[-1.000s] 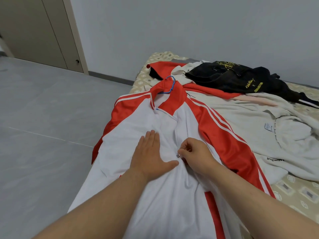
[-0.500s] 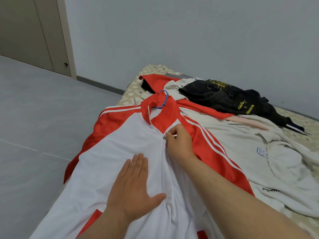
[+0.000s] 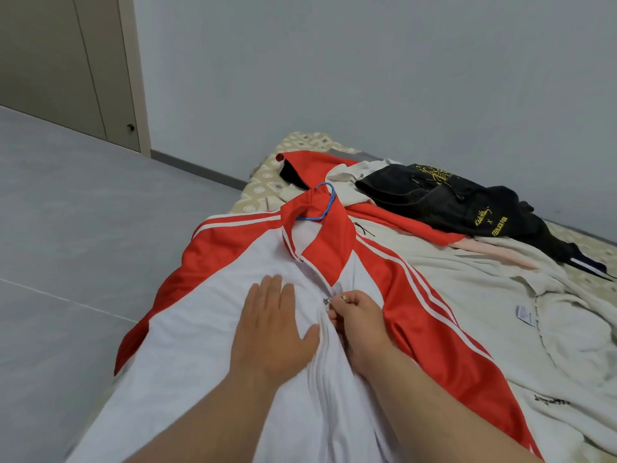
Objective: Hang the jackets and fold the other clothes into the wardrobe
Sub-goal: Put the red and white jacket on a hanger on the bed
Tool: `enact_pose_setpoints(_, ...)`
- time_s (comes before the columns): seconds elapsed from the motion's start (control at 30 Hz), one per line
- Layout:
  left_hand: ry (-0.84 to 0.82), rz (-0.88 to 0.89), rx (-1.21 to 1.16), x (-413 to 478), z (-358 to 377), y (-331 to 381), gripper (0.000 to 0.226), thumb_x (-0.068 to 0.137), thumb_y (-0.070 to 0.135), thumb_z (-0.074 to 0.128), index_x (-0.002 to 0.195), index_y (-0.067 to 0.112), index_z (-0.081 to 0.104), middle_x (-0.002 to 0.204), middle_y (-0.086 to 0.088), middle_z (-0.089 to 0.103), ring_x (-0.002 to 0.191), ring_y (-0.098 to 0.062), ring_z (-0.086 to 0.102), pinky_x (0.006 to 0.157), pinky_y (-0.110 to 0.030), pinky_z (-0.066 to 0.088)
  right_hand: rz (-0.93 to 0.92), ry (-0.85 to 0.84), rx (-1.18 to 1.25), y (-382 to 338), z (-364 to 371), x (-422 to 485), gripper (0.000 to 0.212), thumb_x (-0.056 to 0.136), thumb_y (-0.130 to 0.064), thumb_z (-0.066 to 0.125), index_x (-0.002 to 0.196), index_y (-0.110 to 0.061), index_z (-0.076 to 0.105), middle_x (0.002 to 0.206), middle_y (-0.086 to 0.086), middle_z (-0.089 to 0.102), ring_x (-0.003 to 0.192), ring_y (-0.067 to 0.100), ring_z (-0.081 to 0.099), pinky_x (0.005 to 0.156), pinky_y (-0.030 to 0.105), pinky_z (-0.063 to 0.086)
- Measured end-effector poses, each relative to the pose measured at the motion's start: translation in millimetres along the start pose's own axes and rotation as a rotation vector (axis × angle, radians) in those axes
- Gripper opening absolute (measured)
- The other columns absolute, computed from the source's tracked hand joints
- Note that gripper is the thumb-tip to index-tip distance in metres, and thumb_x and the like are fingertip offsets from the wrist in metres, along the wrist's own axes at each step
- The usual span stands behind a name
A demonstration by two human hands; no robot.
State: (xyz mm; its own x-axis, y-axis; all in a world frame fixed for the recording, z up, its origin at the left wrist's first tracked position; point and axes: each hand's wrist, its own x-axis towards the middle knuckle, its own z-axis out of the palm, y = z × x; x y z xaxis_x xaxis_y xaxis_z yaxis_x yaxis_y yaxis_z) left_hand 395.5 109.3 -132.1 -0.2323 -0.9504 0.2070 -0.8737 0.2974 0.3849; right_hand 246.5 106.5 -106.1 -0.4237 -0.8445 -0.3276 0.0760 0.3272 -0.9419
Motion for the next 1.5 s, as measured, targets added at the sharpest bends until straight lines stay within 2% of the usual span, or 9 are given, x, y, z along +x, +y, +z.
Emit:
enact_pose_setpoints(0.13, -0.077, -0.031, -0.017, 7.9, 9.9, -3.7, 0.118, 0.067, 0.090, 0.010, 0.157, 0.014, -0.003, 0.165, -0.007, -0.010, 0.151, -0.021, -0.013, 0.118, -0.036, -0.017, 0.008, -0.049, -0.057, -25.7, -1.3, 7.1, 0.014, 0.093, 0.002, 0.054, 0.082, -0.006, 0.055, 0.057, 0.007, 0.059, 0.047, 0.015, 0.051, 0.048, 0.027, 0.047)
enact_pose_setpoints(0.47, -0.112, -0.015, -0.016, 7.6, 10.8, -2.0, 0.119, 0.067, 0.087, 0.017, 0.154, 0.012, -0.015, 0.160, -0.005, -0.026, 0.147, -0.020, -0.026, 0.112, -0.039, -0.026, -0.297, 0.070, -0.509, -70.5, 23.1, 38.1, 0.010, 0.087, 0.001, 0.059, 0.080, -0.006, 0.062, 0.062, 0.004, 0.064, 0.042, 0.004, 0.056, 0.042, 0.016, 0.043)
enact_pose_setpoints(0.67, -0.146, -0.017, -0.050, 7.7, 10.0, -2.5, 0.117, 0.067, 0.087, 0.018, 0.150, 0.017, -0.025, 0.153, 0.001, -0.037, 0.146, -0.017, -0.029, 0.118, -0.039, -0.019, -0.483, 0.177, -0.510, -120.6, 33.0, 60.4, 0.014, 0.083, -0.004, 0.062, 0.072, -0.013, 0.061, 0.066, 0.000, 0.063, 0.057, 0.016, 0.057, 0.052, 0.030, 0.049)
enact_pose_setpoints(0.97, -0.170, -0.010, -0.025, 11.2, 10.5, -1.3, 0.116, 0.069, 0.087, 0.021, 0.152, 0.018, -0.021, 0.156, 0.000, -0.035, 0.144, -0.017, -0.032, 0.111, -0.036, -0.029, -0.577, 0.265, -0.603, -146.9, 27.6, 105.9, 0.008, 0.084, -0.020, 0.072, 0.078, -0.019, 0.067, 0.076, -0.009, 0.066, 0.074, 0.013, 0.062, 0.063, 0.026, 0.047)
enact_pose_setpoints(1.07, -0.157, 0.003, -0.013, 10.5, 11.2, -2.0, 0.116, 0.069, 0.085, 0.019, 0.153, 0.015, -0.018, 0.158, -0.003, -0.031, 0.146, -0.019, -0.030, 0.107, -0.036, -0.033, -0.461, 0.237, -0.685, -127.2, 12.5, 115.6, 0.023, 0.090, -0.033, 0.064, 0.105, -0.015, 0.064, 0.096, -0.004, 0.064, 0.093, 0.020, 0.062, 0.072, 0.029, 0.045)
enact_pose_setpoints(1.13, -0.147, 0.009, -0.011, 9.9, 12.6, -3.3, 0.116, 0.069, 0.085, 0.019, 0.154, 0.014, -0.016, 0.158, -0.003, -0.029, 0.146, -0.019, -0.030, 0.108, -0.038, -0.030, -0.313, 0.196, -0.871, -109.8, -9.5, 121.5, 0.032, 0.096, -0.040, 0.053, 0.102, -0.010, 0.062, 0.100, 0.005, 0.063, 0.097, 0.028, 0.059, 0.075, 0.030, 0.042)
enact_pose_setpoints(1.2, -0.138, 0.012, -0.019, 9.1, 13.9, -3.7, 0.116, 0.070, 0.084, 0.020, 0.154, 0.014, -0.016, 0.159, -0.003, -0.028, 0.146, -0.019, -0.029, 0.110, -0.039, -0.028, -0.208, 0.097, -1.082, -90.5, -31.1, 122.3, 0.035, 0.100, -0.036, 0.045, 0.093, -0.007, 0.063, 0.102, 0.011, 0.066, 0.097, 0.030, 0.058, 0.080, 0.034, 0.041)
enact_pose_setpoints(1.33, -0.124, 0.012, -0.018, 9.1, 15.5, -4.0, 0.115, 0.070, 0.085, 0.020, 0.154, 0.015, -0.016, 0.158, -0.001, -0.029, 0.146, -0.018, -0.029, 0.114, -0.039, -0.025, -0.298, 0.139, -1.153, -80.3, -43.0, 120.0, 0.022, 0.095, -0.020, 0.057, 0.112, -0.008, 0.066, 0.115, 0.012, 0.067, 0.113, 0.034, 0.058, 0.089, 0.034, 0.041)
enact_pose_setpoints(1.5, -0.101, 0.033, -0.003, 7.7, 14.3, -4.5, 0.115, 0.070, 0.086, 0.019, 0.155, 0.015, -0.013, 0.161, -0.002, -0.024, 0.147, -0.017, -0.027, 0.112, -0.039, -0.029, -0.373, 0.212, -1.084, -87.3, -38.6, 103.5, 0.013, 0.084, -0.009, 0.061, 0.083, -0.019, 0.052, 0.083, 0.000, 0.061, 0.073, 0.017, 0.052, 0.065, 0.032, 0.037)
